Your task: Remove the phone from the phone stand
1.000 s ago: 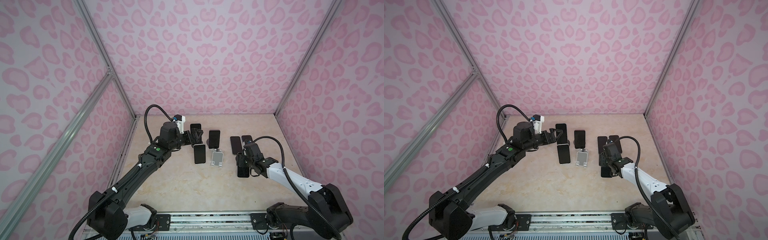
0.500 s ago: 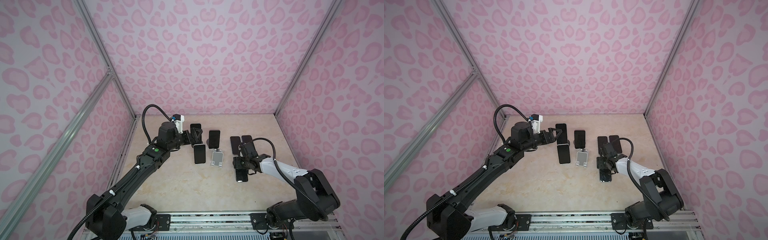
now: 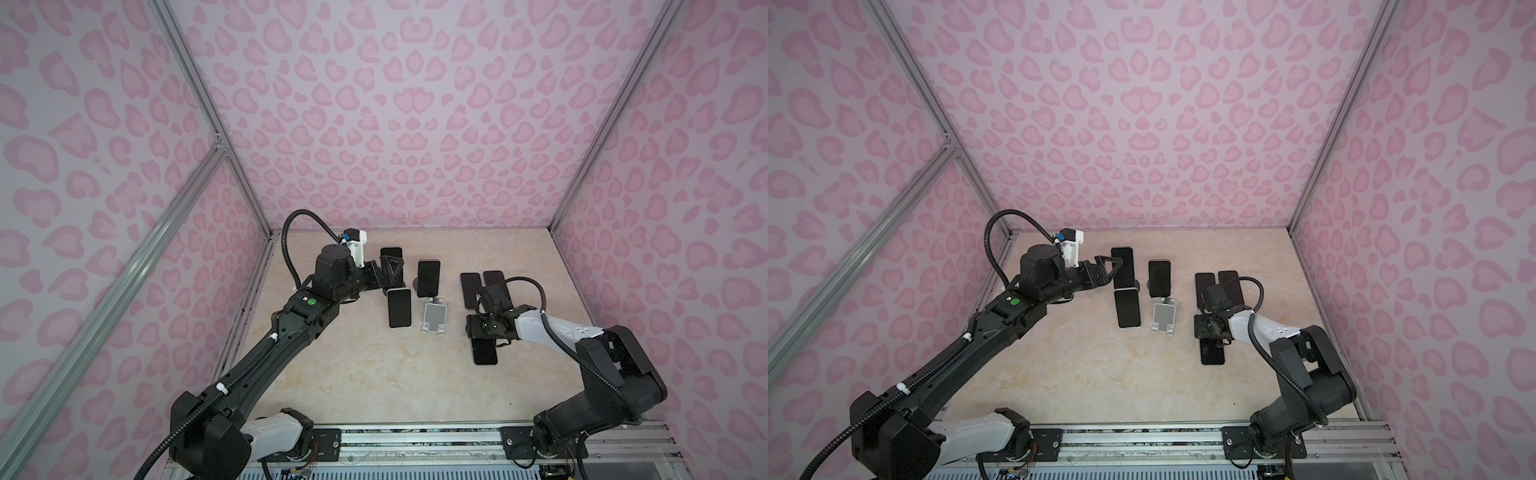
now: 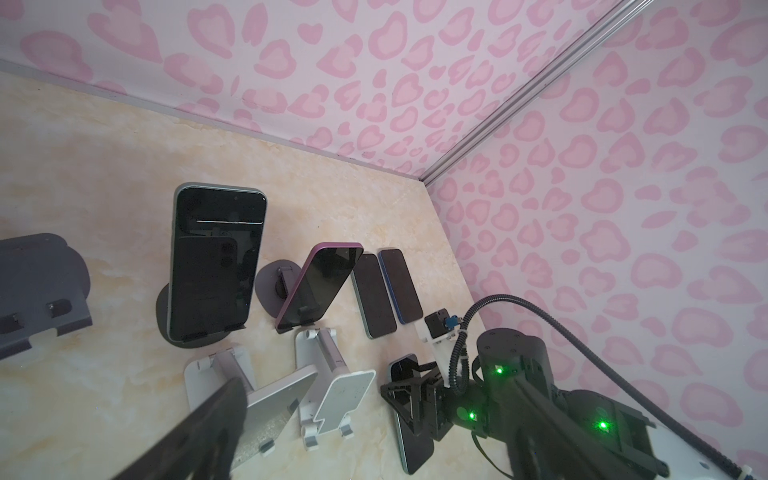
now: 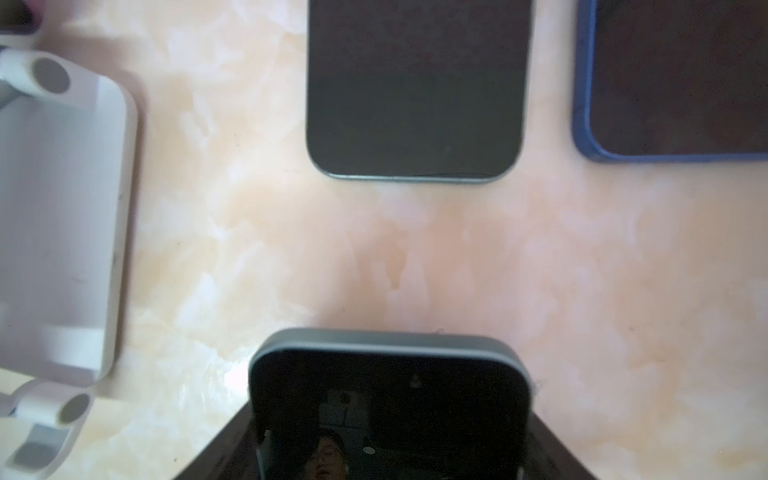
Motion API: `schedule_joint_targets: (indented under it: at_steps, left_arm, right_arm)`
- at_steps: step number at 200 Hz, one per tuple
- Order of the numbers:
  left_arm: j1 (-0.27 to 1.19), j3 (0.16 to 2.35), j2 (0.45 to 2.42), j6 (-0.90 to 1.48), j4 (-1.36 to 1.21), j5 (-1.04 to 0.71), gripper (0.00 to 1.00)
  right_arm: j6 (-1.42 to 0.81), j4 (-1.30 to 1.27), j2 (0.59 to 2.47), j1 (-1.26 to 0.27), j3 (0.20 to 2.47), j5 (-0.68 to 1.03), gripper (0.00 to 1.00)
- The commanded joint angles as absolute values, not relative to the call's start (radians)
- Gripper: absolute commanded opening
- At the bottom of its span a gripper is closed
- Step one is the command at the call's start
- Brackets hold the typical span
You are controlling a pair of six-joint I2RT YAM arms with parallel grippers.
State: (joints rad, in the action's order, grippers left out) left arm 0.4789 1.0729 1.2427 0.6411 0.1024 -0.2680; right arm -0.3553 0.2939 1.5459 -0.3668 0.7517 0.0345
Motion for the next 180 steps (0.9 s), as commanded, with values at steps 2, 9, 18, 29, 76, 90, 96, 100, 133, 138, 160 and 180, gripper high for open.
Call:
schedule_joint_targets:
  at_steps: [2, 9, 18, 29, 76, 90, 96, 100, 133, 138, 160, 180]
  left_arm:
    - [0.479, 1.073, 1.235, 0.626, 0.073, -0.256, 0.98]
    - [0.479, 1.073, 1.232, 0.625, 0.072, -0.255, 0.98]
    - [0.479, 1.074, 1.230, 0.625, 0.072, -0.256, 0.98]
    - [0.479, 1.073, 1.228, 0.624, 0.072, -0.256, 0.98]
    - [0.479, 1.073, 1.233, 0.623, 0.071, -0.254, 0.98]
    - [0.479, 1.074, 1.233, 0.624, 0.072, -0.253, 0.98]
    - [0.479, 1.074, 1.233, 0.624, 0.072, -0.256, 0.98]
    - [0.479, 1.074, 1.233, 0.624, 0.072, -0.256, 0.98]
    - [0.479, 1.072, 1.234, 0.626, 0.069, -0.257, 0.98]
    - [0.479, 1.072, 1.234, 0.627, 0.068, -0.262, 0.98]
    - [0.479, 1.071, 1.233, 0.626, 0.068, -0.256, 0.98]
    - [0.479, 1.072, 1.232, 0.627, 0.066, -0.265, 0.98]
  right_arm:
    - [-0.360, 0.286, 1.559, -0.370, 0.736, 0.020, 0.68]
    - [-0.363, 0.290, 1.564, -0.370, 0.735, 0.012, 0.68]
    - [-0.365, 0.290, 1.570, -0.370, 0.732, 0.008, 0.68]
    - [-0.366, 0.290, 1.577, -0.370, 0.729, 0.009, 0.69]
    - [-0.387, 0.316, 1.596, -0.373, 0.736, 0.008, 0.69]
    - [-0.392, 0.316, 1.592, -0.373, 0.729, 0.009, 0.70]
    - [-0.395, 0.317, 1.590, -0.373, 0.727, 0.013, 0.70]
    - [-0.394, 0.318, 1.589, -0.374, 0.727, 0.014, 0.70]
    - [-0.407, 0.332, 1.573, -0.387, 0.716, 0.008, 0.70]
    - [-0.408, 0.334, 1.570, -0.393, 0.715, 0.006, 0.70]
    - [-0.411, 0.357, 1.562, -0.399, 0.714, 0.005, 0.70]
    - [-0.418, 0.377, 1.551, -0.399, 0.711, 0.005, 0.70]
